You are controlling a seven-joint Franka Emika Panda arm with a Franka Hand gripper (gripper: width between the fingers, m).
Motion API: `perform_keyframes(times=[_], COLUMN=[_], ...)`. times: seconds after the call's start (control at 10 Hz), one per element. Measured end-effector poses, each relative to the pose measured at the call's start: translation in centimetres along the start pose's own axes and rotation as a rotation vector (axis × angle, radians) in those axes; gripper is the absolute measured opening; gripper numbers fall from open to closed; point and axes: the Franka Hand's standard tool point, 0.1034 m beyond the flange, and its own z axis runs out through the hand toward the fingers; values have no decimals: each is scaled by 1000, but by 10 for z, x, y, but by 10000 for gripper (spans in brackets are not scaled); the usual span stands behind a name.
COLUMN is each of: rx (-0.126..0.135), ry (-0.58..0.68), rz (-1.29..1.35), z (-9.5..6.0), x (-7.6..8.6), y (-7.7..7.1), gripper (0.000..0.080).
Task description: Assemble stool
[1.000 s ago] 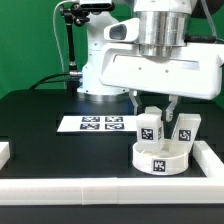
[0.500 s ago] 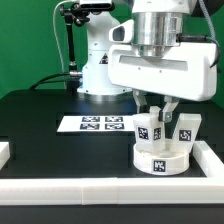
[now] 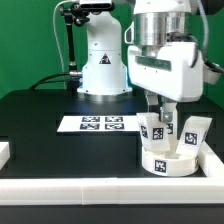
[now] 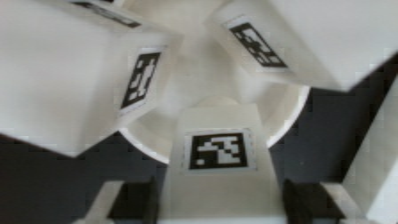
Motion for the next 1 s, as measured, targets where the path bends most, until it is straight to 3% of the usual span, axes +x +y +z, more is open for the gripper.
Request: perform_keyframes(times=[0.4,0.6,1.0], rx=[16,13,10], ry=[-65,-81,-81], rz=[273,444,549], z=[0,0,1], x=[-1,-2,-2], y=[0,-1,-1], gripper=[340,340,340])
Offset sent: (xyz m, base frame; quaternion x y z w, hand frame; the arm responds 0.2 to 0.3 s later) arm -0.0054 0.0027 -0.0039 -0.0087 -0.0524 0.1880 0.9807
